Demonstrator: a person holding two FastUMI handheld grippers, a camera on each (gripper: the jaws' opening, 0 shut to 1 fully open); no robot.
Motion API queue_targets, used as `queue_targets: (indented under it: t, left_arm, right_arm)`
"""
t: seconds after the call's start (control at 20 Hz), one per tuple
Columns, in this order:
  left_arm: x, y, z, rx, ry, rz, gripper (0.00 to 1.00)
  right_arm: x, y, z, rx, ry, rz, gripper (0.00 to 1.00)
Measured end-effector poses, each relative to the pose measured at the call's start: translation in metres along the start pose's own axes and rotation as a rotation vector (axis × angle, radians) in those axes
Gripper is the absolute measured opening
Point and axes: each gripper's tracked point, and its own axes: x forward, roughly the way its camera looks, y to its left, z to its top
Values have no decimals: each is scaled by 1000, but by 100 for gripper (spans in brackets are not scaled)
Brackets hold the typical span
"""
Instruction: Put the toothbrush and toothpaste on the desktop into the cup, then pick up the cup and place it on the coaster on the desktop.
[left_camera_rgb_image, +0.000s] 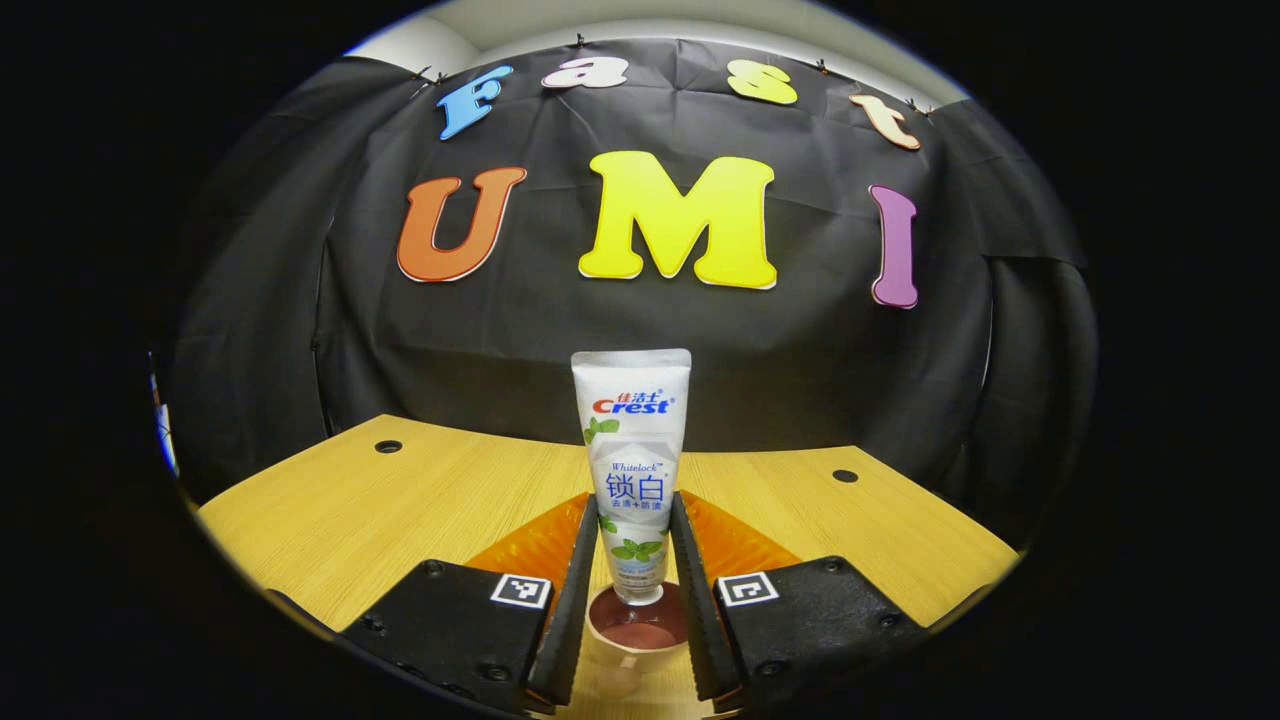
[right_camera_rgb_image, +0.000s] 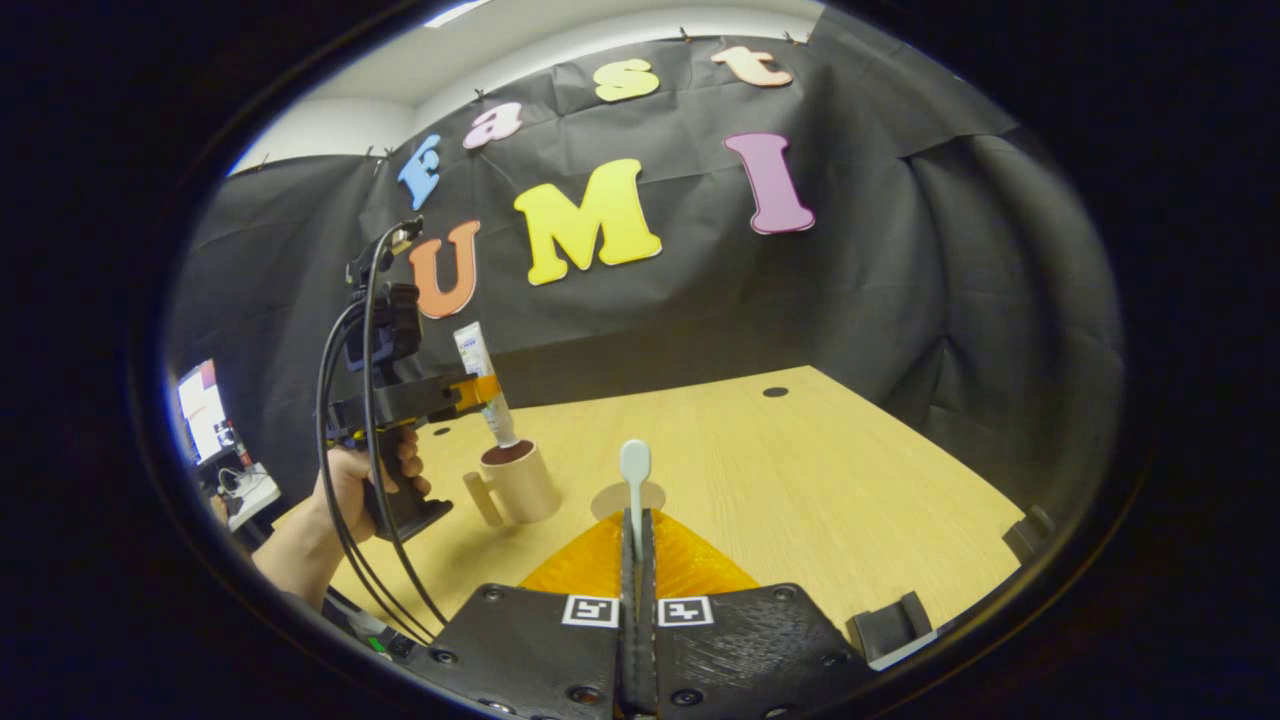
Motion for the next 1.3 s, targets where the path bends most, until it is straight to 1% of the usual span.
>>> queue_targets:
  t: [0.15, 0.3, 0.35, 0.45, 0.5, 0.55, 0.6, 0.8, 0.95, 1.05, 1.2, 1.3]
  left_arm:
    - [-2, -1, 11, 25, -37, 0, 46]
    - [-4, -5, 12, 43, -44, -17, 46]
    - [-5, -5, 11, 44, -43, -21, 53]
    - [-8, -6, 10, 43, -32, -34, 60]
    - [-10, -6, 9, 45, -27, -35, 67]
    - [-14, 1, 12, 48, -35, -20, 74]
    - [-16, 6, 17, 50, -48, -8, 100]
    - [-35, 18, 25, 53, -79, -11, 100]
    - [-55, 34, 24, 43, -79, -19, 100]
    - [-71, 50, 21, 41, -84, -15, 100]
    - [-91, 83, 16, 41, -91, 25, 100]
    - [-102, 102, 9, 27, -82, 57, 100]
  right_arm:
    - [-3, 3, -3, -7, 3, 3, 0]
    - [3, 8, 1, -17, 7, 8, 0]
    - [4, 10, 1, -20, 9, 11, 0]
    - [3, 10, -2, -29, 9, 13, 0]
    - [3, 12, -1, -35, 8, 16, 0]
    - [4, 14, 0, -43, 8, 22, 0]
    - [6, 17, 3, -55, 6, 29, 0]
    - [21, 42, 34, -121, -40, 73, 0]
    - [42, 76, 58, -117, -64, 150, 0]
    - [59, 98, 79, -116, -87, 185, 0]
    - [93, 130, 105, -167, -168, 219, 0]
    - [118, 150, 114, -180, -198, 241, 0]
